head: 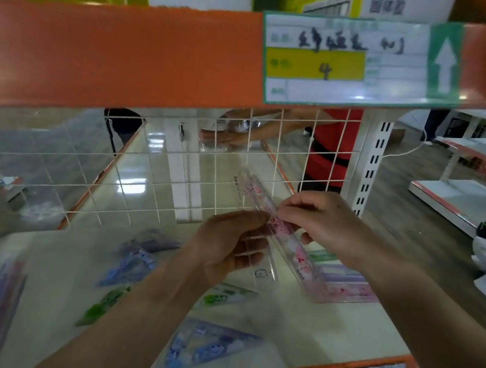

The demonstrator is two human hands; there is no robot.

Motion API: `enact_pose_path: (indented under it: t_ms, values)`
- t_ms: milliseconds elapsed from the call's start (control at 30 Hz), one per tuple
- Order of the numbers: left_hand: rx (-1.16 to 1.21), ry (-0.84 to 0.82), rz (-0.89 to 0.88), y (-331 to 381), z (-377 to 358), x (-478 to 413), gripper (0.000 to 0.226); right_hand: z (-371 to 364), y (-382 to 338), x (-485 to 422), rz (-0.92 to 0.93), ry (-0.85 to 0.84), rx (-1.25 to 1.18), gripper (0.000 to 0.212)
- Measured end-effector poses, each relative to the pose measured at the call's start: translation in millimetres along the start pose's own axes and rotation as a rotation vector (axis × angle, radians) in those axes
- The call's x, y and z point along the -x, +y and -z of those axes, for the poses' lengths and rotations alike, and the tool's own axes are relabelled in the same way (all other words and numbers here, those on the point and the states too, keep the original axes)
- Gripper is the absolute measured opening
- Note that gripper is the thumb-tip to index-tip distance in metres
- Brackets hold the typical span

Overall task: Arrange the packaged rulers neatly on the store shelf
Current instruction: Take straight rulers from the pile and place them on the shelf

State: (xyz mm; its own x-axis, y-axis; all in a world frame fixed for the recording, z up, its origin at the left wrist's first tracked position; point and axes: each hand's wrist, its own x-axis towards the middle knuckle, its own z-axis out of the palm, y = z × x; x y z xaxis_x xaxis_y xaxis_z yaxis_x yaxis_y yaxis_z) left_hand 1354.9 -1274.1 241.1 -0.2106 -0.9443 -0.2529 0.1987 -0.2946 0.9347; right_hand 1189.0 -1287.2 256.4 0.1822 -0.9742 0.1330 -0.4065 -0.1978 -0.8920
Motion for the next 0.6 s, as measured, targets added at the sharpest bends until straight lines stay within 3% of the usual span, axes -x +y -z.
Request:
enact_pose_path:
  t_ms: [100, 367, 600]
  values:
    - [-0.061, 0.035, 0.018, -1, -14, -6, 0.006, 9, 6, 5, 0.005, 0.005, 0.018, 0.001]
    - [-0.054, 0.084, 0.1, -5, -54, -19, 0.009, 34, 25, 11, -0.002, 0.143, -0.119, 0.01]
    - [-0.049, 0.155, 0.121, -11, -66, -32, 0.009, 84, 46, 13, -0.189, 0.181, -0.345, 0.003]
